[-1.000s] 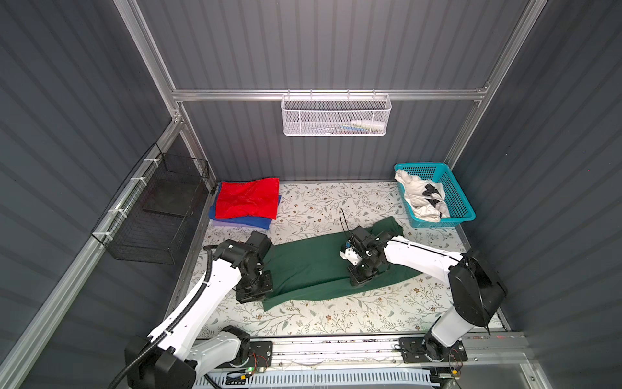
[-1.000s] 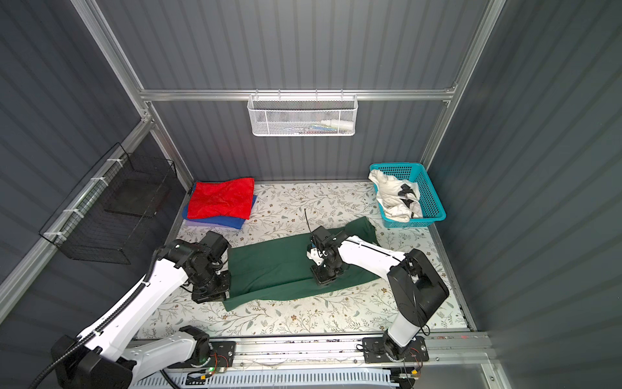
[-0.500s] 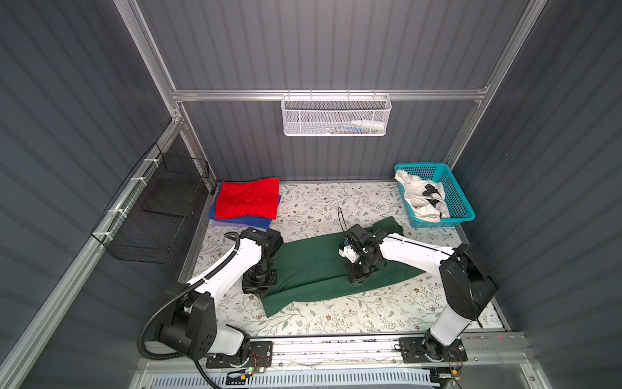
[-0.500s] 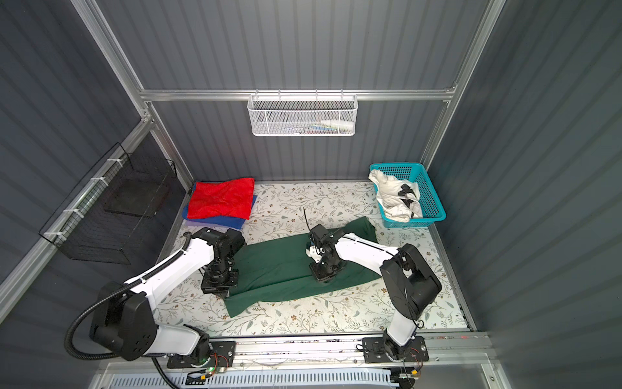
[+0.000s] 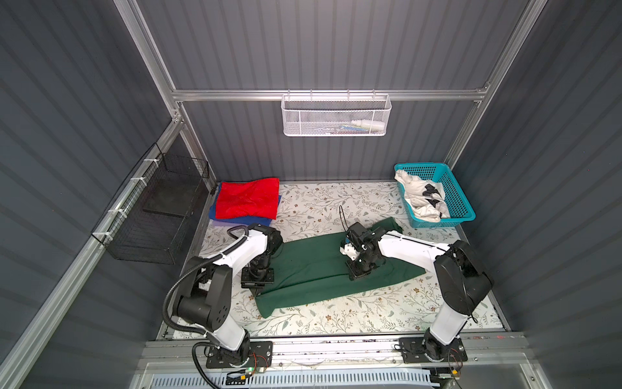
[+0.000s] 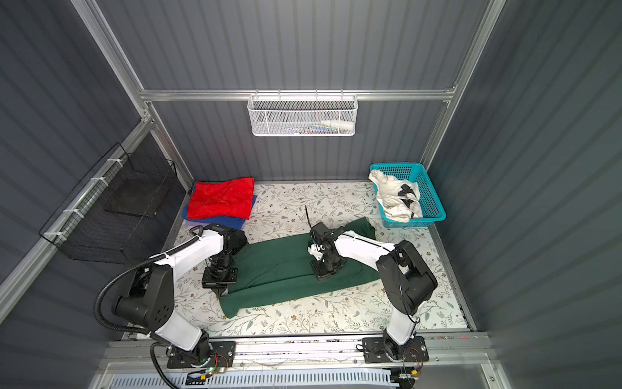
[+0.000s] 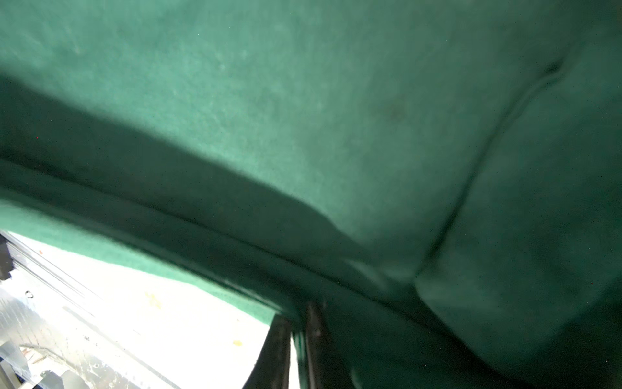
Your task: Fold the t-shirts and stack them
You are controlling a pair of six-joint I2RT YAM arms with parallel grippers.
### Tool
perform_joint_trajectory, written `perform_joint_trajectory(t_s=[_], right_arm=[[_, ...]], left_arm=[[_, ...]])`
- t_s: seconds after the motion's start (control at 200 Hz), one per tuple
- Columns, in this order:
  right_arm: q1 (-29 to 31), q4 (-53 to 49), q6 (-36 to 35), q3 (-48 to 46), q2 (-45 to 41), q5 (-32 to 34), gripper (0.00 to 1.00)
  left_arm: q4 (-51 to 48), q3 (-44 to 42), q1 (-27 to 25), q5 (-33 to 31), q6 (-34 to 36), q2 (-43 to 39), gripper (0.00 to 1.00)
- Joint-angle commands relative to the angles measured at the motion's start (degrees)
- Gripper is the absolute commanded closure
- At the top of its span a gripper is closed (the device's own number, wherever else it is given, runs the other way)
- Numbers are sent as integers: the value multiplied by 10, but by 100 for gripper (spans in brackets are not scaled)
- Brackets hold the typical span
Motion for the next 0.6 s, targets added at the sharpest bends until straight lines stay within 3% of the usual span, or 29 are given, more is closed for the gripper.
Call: perform_joint_trajectory(t_s=[0.0, 0.595], right_arm=[[-11, -4, -2, 14, 12, 10, 87], [-65, -8, 30, 7, 31, 53, 88]], left_arm=[[-15, 5, 4, -33, 2, 14, 100], [53, 71, 4, -77, 34, 141, 100]])
